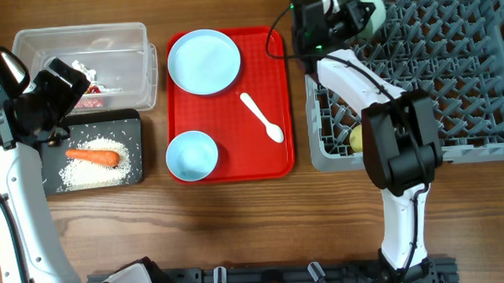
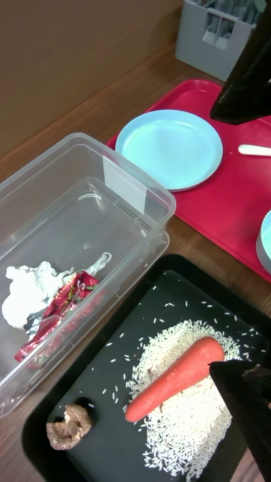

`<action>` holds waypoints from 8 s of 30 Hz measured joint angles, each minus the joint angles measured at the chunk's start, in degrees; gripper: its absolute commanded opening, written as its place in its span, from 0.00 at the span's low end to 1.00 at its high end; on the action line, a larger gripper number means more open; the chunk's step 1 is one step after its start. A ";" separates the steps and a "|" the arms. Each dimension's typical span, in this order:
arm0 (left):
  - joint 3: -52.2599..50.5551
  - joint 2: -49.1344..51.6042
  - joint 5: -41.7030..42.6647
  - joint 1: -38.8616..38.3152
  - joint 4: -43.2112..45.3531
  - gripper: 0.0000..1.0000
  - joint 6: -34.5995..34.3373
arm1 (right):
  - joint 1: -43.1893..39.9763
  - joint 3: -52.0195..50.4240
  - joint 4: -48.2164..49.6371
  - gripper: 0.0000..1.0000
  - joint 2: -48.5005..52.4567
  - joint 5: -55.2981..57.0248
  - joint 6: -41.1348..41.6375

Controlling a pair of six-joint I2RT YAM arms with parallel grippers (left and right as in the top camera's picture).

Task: Sort waste into correct bins and load items into the dishwasher rack
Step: 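Carry the teal bowl with the right gripper over the rack, then set the teal bowl in the rack's far corner and release, then move the right gripper to the light-blue bowl and grasp its rim, then lift the light-blue bowl and carry it to the rack, then lower the light-blue bowl into the rack and open the right gripper, then move the right gripper back over the white plate on the red tray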

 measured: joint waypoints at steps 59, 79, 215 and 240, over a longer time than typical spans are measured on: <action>0.00 0.00 0.00 0.00 0.02 1.00 -0.02 | 20.52 0.20 -33.14 0.90 -18.03 -69.99 53.42; 0.00 0.00 0.00 0.00 0.00 1.00 -0.02 | 22.51 -19.19 -26.95 0.51 -16.74 -89.88 84.13; 0.00 0.00 -0.02 0.00 0.02 1.00 -0.02 | 8.26 -17.81 -40.57 0.53 -20.65 0.98 15.91; 0.00 0.00 0.00 0.00 0.00 1.00 -0.02 | 17.92 -17.94 -23.69 1.00 -20.63 -15.93 15.15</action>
